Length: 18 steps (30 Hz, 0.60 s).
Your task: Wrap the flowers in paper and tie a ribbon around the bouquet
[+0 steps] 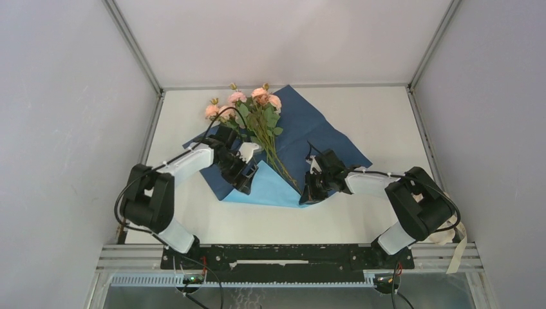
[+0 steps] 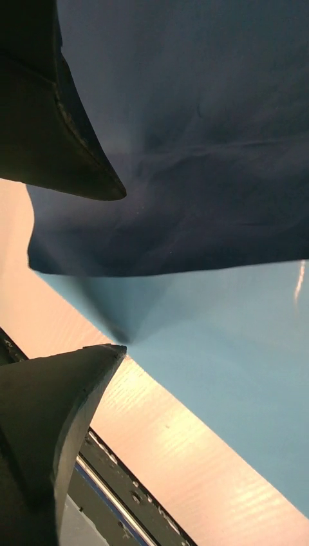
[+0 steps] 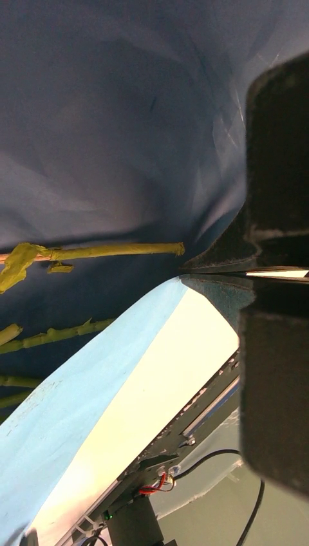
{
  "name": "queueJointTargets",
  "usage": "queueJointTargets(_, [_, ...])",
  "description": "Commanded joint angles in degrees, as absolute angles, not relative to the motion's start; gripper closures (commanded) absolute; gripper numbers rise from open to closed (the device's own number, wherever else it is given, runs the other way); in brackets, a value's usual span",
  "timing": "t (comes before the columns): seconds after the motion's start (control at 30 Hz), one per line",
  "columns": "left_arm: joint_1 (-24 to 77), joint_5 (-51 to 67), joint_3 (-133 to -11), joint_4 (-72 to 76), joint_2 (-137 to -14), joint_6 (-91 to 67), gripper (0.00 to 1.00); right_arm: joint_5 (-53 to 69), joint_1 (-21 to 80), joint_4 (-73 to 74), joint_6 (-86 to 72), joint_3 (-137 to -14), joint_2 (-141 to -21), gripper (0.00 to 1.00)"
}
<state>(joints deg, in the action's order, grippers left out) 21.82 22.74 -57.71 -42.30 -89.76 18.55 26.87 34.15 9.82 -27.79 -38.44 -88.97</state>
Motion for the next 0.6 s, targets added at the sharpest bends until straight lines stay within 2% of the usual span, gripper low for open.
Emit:
queueJointTargets(0.0, [21.7,25.8,-57.0,-40.8,-93.1,21.7,0.14,26.4,33.9,8.0,-28.8,-39.1,-88.4,0.96])
queueJointTargets(0.07, [21.7,29.3,-57.1,-42.0,-93.9,22.6,0.18,26.2,33.8,8.2,-28.6,-39.1,-88.2,0.96])
queueJointTargets(0.13, [21.7,33.4,-57.3,-43.4,-94.2,23.7,0.30,26.0,33.6,8.3,-28.6,-39.1,-88.0,0.96])
queueJointTargets(0.27, [21.7,36.4,-58.2,-44.8,-94.5,24.1,0.74,25.8,32.9,8.3,-28.7,-39.2,-87.5,0.95])
queueJointTargets(0.33, [21.6,36.2,-58.4,-44.3,-94.8,23.5,0.93,24.8,32.9,9.4,-28.7,-39.6,-87.2,0.92])
queueJointTargets(0.37, [21.6,35.4,-58.3,-43.7,-95.1,22.7,0.99,24.1,33.1,10.0,-28.6,-39.9,-86.9,0.89])
queueJointTargets(0.57, [20.7,29.3,-59.3,-41.2,-100.6,17.0,1.00,13.6,35.6,17.6,-29.5,-41.7,-80.0,0.64])
